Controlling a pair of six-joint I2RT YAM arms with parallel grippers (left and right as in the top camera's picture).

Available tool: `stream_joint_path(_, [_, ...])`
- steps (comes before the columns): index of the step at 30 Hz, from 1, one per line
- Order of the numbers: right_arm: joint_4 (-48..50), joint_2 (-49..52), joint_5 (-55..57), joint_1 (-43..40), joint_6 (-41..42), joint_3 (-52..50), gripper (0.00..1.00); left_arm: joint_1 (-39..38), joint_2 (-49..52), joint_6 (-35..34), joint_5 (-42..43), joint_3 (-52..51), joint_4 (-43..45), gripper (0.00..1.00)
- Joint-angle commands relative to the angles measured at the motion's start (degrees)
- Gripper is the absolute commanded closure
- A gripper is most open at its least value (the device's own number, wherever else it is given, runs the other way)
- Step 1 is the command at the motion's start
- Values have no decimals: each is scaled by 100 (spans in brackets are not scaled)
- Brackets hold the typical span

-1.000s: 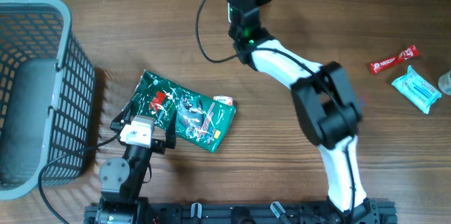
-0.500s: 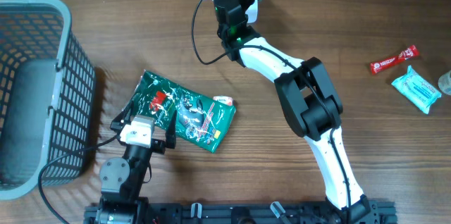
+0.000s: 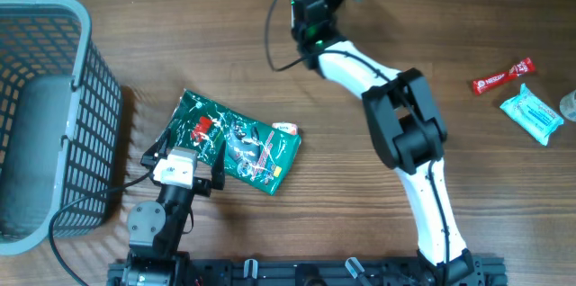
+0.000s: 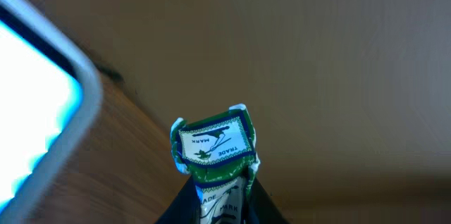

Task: Scan the item barcode
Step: 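Raise the packet to the scanner, then carry it to the right edge, then return the right gripper and grasp the green 3M glove pack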

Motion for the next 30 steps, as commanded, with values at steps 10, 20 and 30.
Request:
stream_joint_path(10, [-5764,-157,111,-3379,5700,52,86,-26,-4,70,68,-35,-2,0])
stream_joint_path(20, [-6443,-612,-1307,-4155,6881,225,0,-26,-4,70,68,-35,-2,0])
stream_joint_path(30, [-7458,-2712,-6275,-3595,8513,621,0,-26,-4,70,68,-35,-2,0])
